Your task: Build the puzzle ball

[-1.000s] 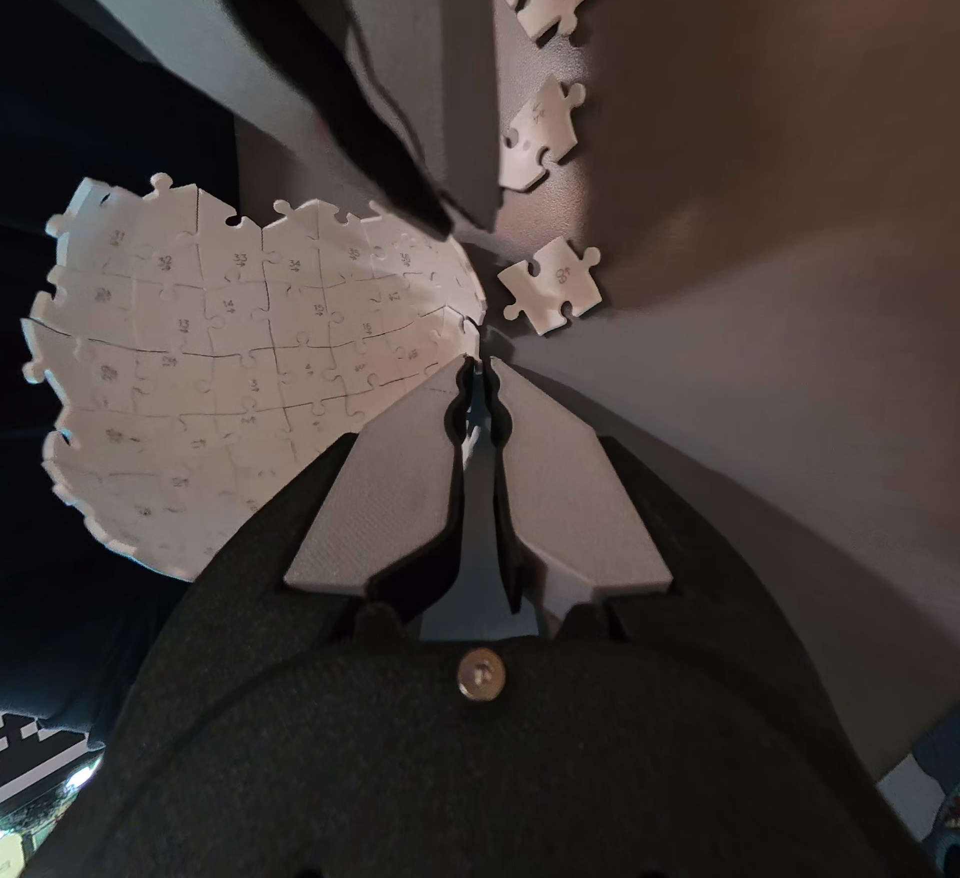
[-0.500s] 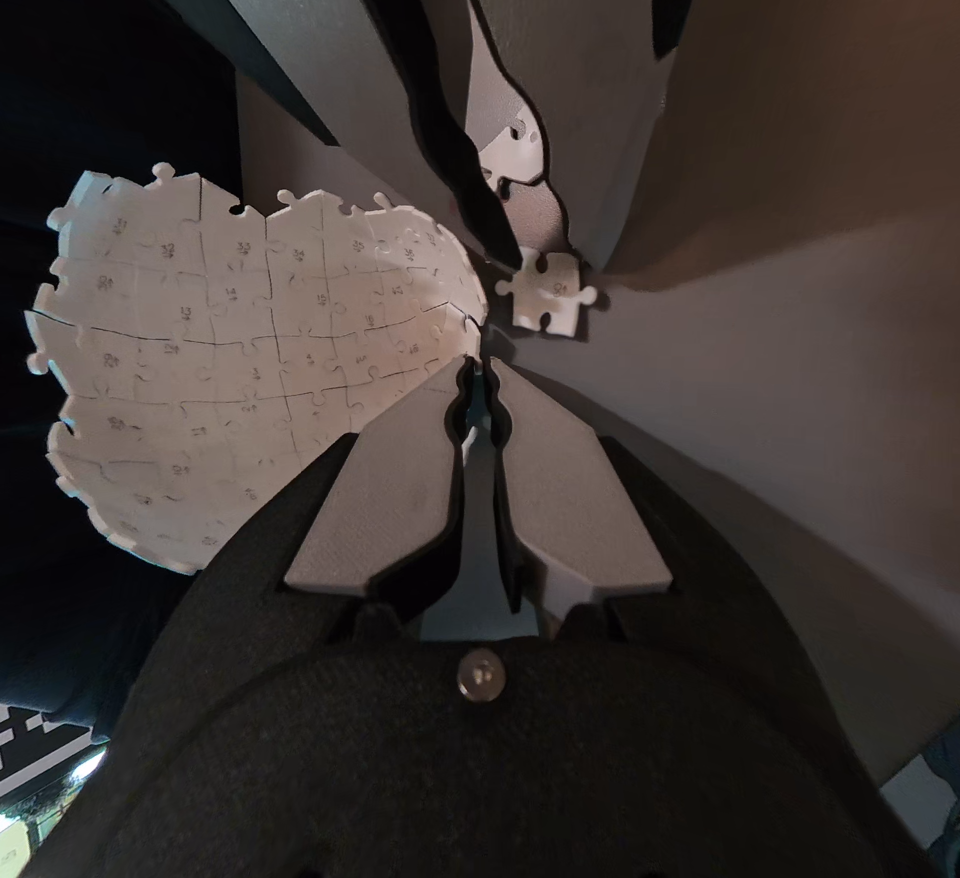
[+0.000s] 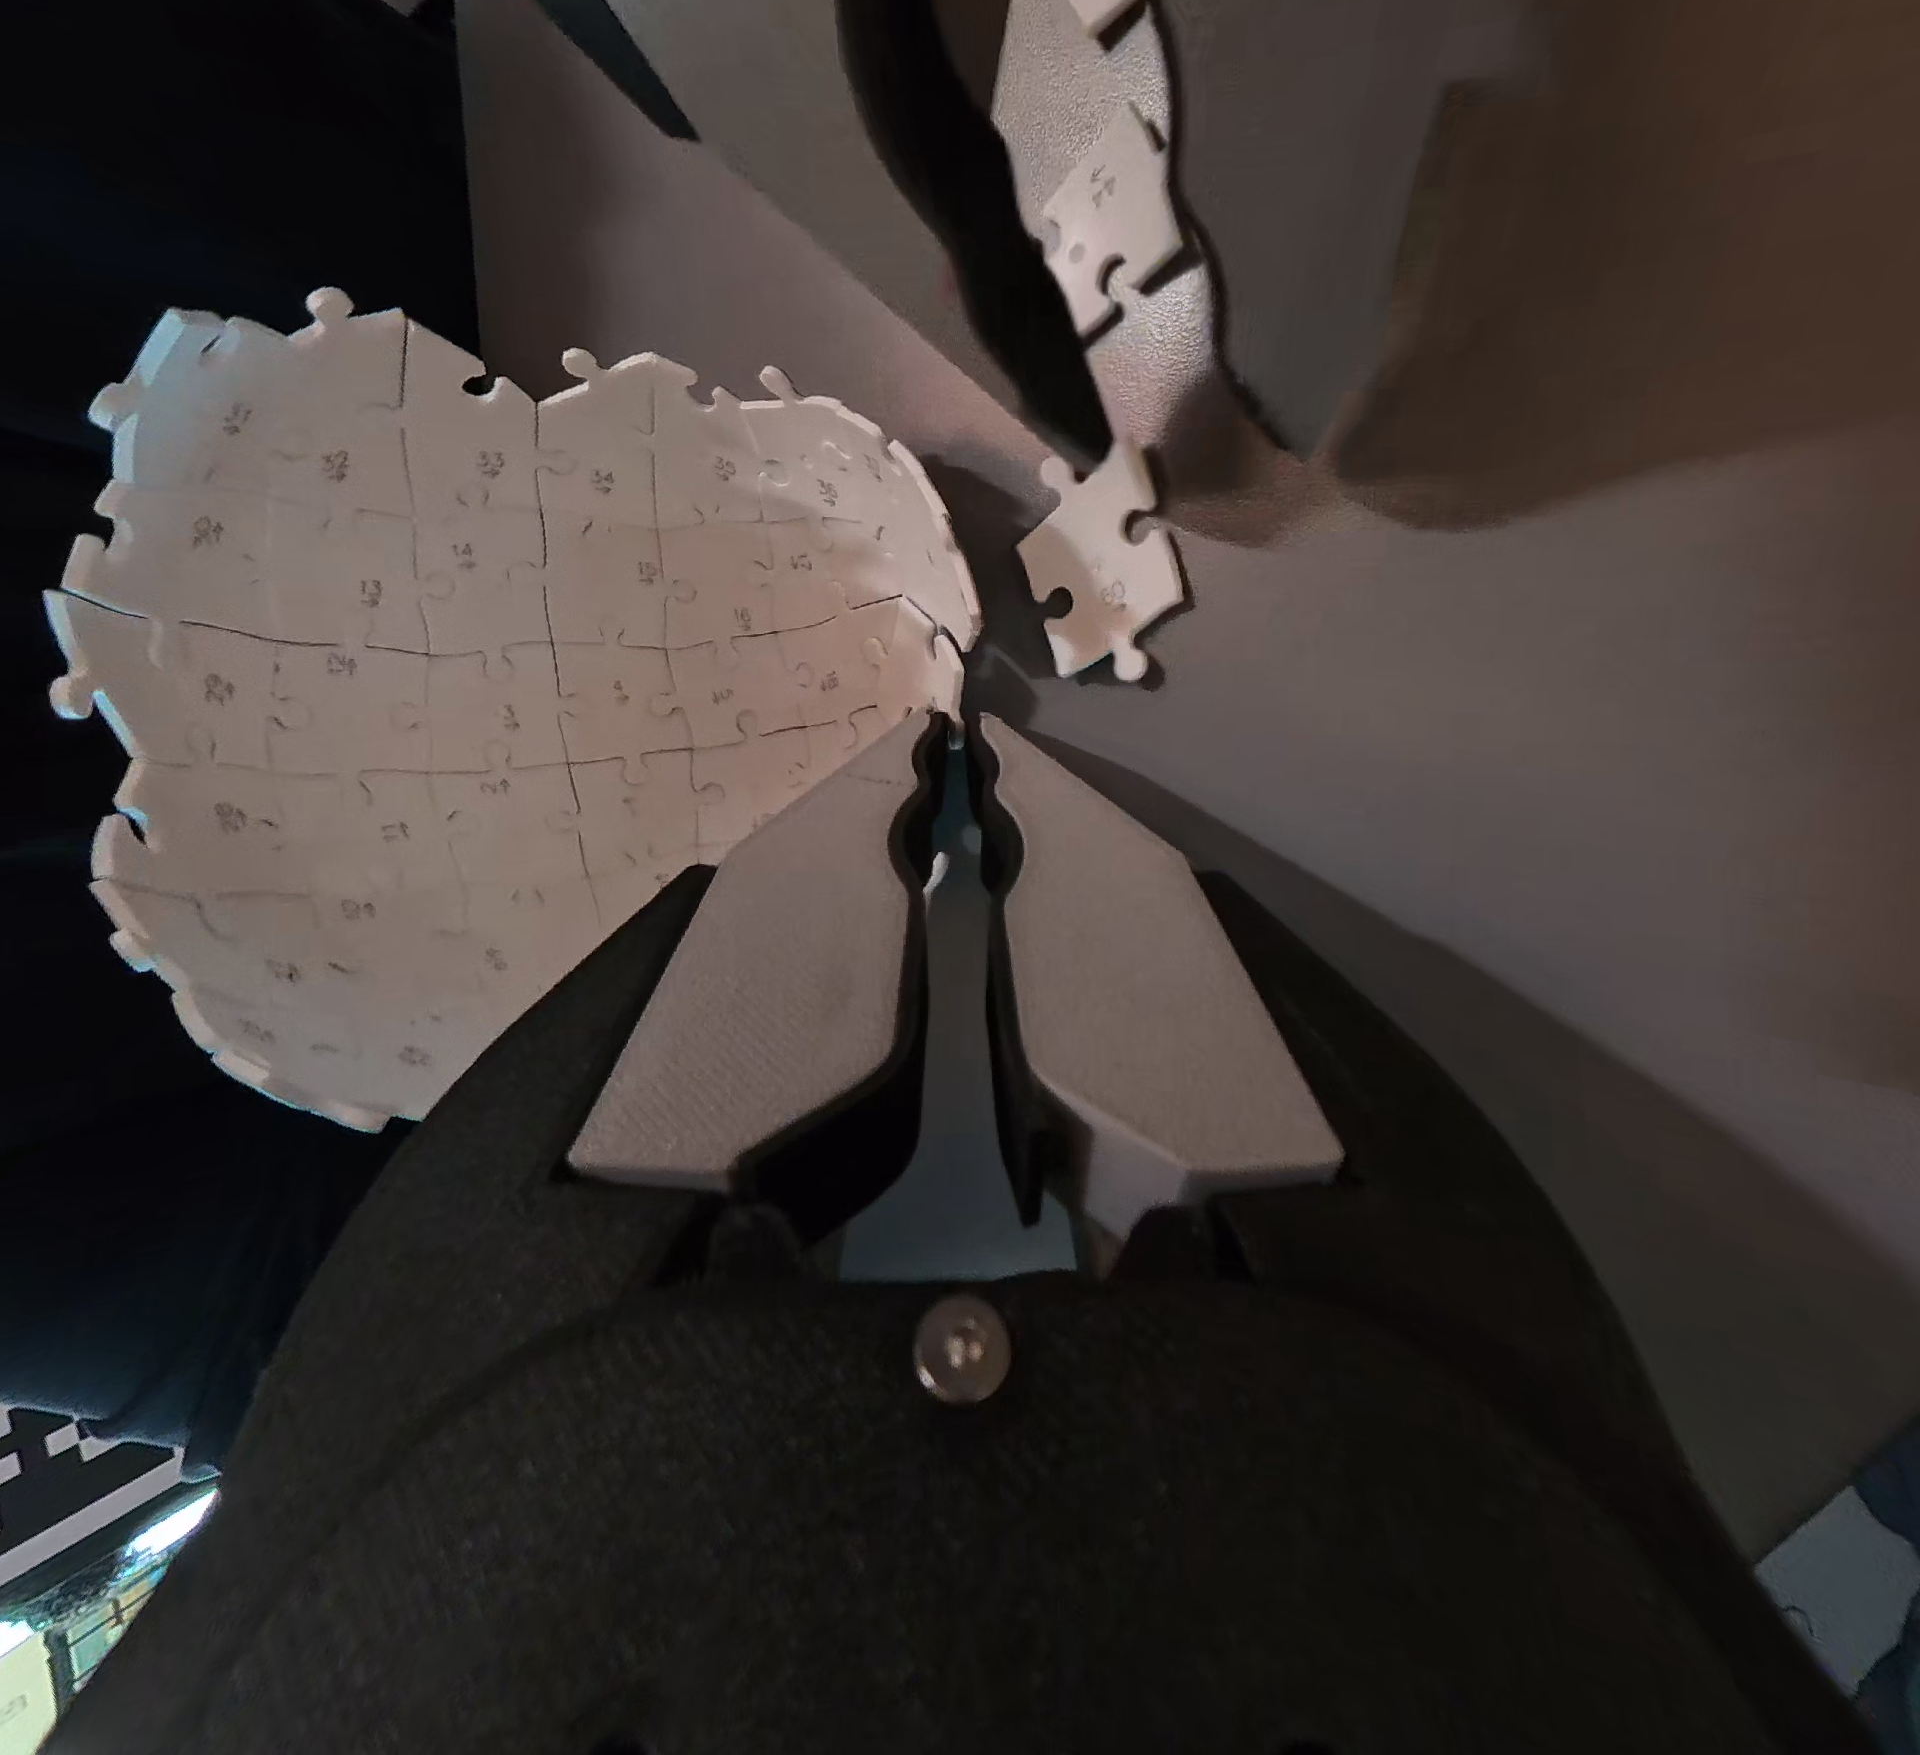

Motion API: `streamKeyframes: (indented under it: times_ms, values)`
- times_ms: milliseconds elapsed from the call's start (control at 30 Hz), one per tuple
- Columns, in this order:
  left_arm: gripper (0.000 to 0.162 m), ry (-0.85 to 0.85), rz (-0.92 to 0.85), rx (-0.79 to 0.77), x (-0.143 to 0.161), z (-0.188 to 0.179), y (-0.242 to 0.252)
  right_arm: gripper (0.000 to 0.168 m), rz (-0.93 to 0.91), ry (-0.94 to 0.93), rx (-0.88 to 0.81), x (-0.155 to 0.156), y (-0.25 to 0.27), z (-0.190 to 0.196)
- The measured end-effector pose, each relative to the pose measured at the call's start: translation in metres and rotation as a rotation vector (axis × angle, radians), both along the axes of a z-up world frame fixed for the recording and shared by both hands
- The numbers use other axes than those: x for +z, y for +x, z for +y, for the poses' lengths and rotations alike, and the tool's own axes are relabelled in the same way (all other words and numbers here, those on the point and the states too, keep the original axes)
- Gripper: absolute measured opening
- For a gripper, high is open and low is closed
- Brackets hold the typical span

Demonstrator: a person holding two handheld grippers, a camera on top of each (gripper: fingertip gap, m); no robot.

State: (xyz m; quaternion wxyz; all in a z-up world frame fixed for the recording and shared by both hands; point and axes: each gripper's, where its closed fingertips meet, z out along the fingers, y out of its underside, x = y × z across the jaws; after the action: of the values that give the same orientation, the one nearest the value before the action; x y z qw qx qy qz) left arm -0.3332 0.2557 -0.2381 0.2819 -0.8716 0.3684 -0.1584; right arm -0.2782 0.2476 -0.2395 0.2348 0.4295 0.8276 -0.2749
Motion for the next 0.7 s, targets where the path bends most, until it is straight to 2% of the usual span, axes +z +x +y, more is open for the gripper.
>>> streamKeyframes:
  times_ms: [233, 400, 567, 700]
  values:
    - [0.028, 0.07, -0.018, -0.168, 0.007, -0.019, 0.013, 0.0, 0.0, -0.002, 0.003, 0.0, 0.001, -0.002]
    - [0.032, 0.075, 0.072, -0.233, -0.007, -0.018, 0.016, 0.0, -0.003, -0.004, 0.0, 0.0, 0.002, -0.002]
    - [0.033, 0.086, 0.101, -0.224, -0.009, -0.008, 0.018, 0.0, -0.005, -0.003, 0.001, 0.0, 0.003, -0.001]
    - [0.023, 0.124, 0.147, -0.078, -0.008, 0.018, -0.001, 0.0, -0.004, -0.004, -0.002, 0.0, 0.004, 0.0]
